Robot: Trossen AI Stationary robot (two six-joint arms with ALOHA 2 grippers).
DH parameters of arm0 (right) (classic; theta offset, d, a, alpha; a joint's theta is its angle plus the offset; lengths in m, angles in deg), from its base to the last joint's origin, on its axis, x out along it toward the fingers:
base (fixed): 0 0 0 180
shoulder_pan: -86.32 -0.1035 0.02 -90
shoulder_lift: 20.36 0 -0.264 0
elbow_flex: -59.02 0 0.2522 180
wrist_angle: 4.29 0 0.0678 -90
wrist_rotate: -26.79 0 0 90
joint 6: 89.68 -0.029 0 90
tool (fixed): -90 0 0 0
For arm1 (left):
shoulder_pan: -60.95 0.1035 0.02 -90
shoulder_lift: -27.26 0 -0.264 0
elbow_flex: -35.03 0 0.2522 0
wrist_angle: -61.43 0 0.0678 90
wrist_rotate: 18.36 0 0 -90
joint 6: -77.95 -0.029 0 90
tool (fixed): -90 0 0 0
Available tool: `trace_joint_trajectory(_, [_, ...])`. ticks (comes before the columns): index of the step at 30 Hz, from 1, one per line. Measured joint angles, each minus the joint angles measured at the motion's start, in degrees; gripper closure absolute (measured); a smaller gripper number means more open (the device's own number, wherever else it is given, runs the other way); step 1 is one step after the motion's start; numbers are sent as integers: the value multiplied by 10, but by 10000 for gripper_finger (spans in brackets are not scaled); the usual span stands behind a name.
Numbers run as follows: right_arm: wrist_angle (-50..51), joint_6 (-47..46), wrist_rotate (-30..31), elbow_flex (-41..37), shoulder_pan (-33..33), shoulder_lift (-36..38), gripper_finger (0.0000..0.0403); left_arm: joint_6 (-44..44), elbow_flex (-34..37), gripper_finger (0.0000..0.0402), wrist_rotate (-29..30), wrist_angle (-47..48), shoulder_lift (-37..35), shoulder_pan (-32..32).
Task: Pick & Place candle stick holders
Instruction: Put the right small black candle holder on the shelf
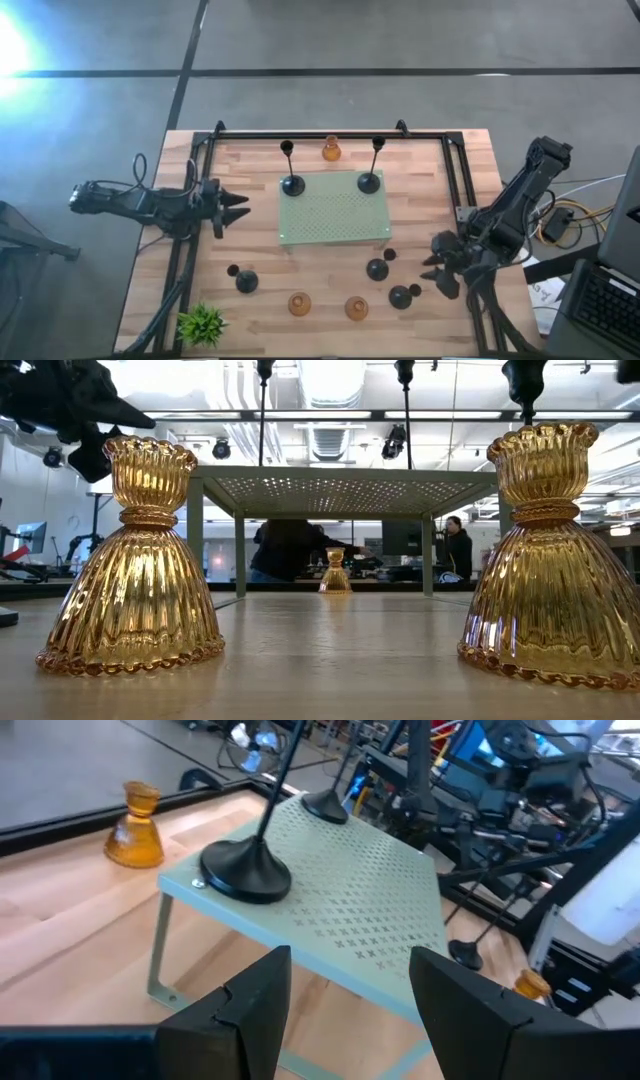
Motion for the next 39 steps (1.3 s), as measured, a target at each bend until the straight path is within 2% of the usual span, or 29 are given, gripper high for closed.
trace_joint_trajectory(6, [-19,-110,10,0,-76,-49,207,-13,0,193,35,0,0,0])
trace_joint_trajectory(13, [-49,-199,86,0,-137,-153,207,-19,0,193,67,-4,0,0])
trace_joint_trajectory(18, [-109,-200,135,0,-140,-224,207,-20,0,193,71,-5,0,0])
trace_joint_trajectory(23, [-165,-196,139,0,-140,-275,207,-32,0,193,100,-6,0,0])
trace_joint_trajectory(26, [-172,-195,163,3,-140,-295,207,-38,0,193,124,-7,0,0])
trace_joint_trajectory(39, [-170,-111,289,26,-137,-266,207,-42,0,193,128,-10,0,0])
